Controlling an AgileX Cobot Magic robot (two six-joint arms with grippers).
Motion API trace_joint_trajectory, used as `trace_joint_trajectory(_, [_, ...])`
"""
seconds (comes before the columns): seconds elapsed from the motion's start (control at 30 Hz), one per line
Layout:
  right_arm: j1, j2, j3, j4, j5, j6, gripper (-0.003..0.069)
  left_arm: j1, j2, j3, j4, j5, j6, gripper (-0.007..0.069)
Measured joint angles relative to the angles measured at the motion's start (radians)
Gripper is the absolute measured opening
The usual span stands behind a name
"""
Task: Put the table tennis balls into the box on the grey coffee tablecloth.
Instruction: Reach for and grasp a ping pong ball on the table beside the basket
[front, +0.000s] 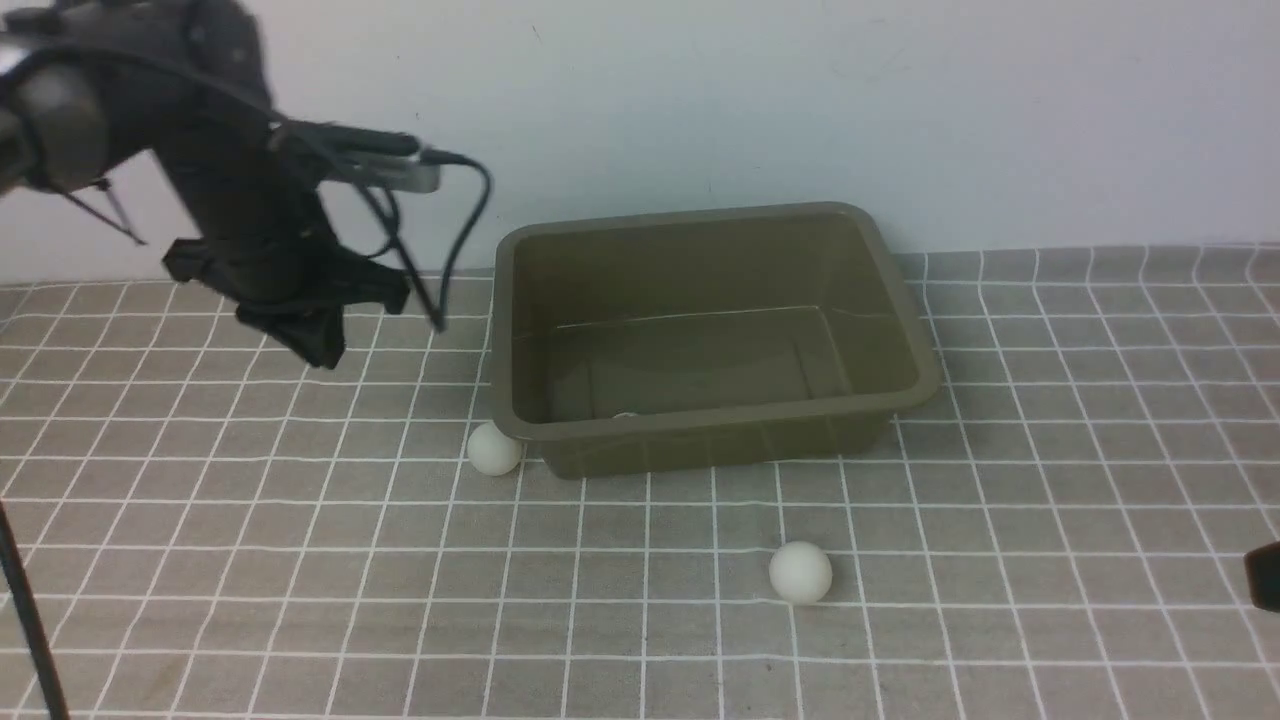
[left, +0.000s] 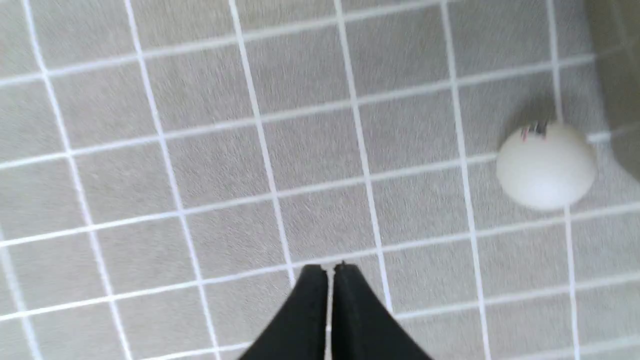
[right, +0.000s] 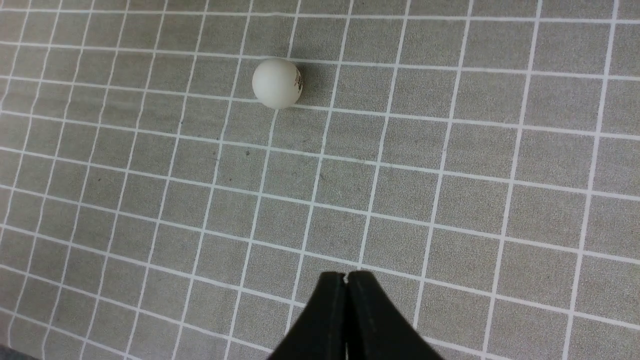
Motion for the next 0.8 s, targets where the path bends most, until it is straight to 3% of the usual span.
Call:
trace_joint_trajectory(0.2, [0.000,0.000,0.000,0.003,0.000,0.000,-0.0009,0.023,0.018,0.086,-0.250,-0.039,0.319,0.0004])
trace_joint_trajectory(0.3, [0.000,0.000,0.000,0.006,0.000,-0.001,-0.0009,0.002,0.055,0.090,-0.316,-0.085,0.414,0.0072])
trace_joint_trajectory(0.37, [0.000,0.000,0.000,0.006,0.000,-0.002,-0.0009,-0.009,0.072,0.090,-0.325,-0.116,0.439,0.0131])
trace_joint_trajectory(0.57, [0.000,0.000,0.000,0.008,-0.004,-0.002,-0.0009,-0.055,0.135,0.090,-0.336,-0.182,0.475,0.0410])
trace_joint_trajectory(0.8, [0.000,0.000,0.000,0.013,-0.009,-0.002,-0.0009,-0.082,0.185,0.091,-0.346,-0.243,0.533,0.0521])
